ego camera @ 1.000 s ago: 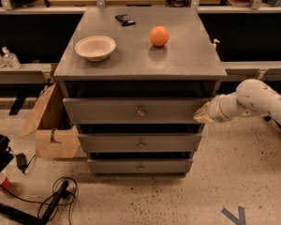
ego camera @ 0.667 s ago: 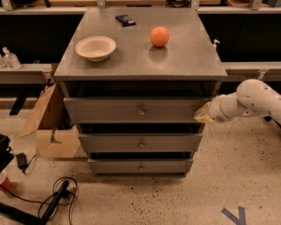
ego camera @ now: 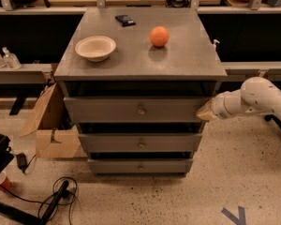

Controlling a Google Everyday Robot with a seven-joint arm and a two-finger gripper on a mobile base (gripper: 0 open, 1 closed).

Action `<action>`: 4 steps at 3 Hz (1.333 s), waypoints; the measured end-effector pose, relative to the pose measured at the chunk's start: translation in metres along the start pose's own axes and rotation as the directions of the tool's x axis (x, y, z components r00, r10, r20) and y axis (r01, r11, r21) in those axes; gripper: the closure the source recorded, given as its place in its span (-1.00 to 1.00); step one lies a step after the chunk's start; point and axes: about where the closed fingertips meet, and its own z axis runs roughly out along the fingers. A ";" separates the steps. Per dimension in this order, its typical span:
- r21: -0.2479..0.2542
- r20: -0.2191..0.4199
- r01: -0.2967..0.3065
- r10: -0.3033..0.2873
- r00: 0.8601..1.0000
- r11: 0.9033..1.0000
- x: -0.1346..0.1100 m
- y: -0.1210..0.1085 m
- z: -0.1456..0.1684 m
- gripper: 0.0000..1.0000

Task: Close top drawer

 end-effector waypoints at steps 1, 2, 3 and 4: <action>0.014 0.001 0.010 -0.010 1.000 1.000 0.000 0.018 -0.030 1.00; 0.036 -0.047 0.076 -0.074 0.996 0.996 -0.010 0.055 -0.088 1.00; 0.031 -0.133 0.185 -0.179 0.975 0.982 -0.017 0.088 -0.144 1.00; 0.040 -0.215 0.301 -0.286 0.934 0.953 -0.032 0.095 -0.218 1.00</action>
Offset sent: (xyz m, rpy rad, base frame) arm -0.1777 0.0013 0.1068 -0.2139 -0.0524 0.0619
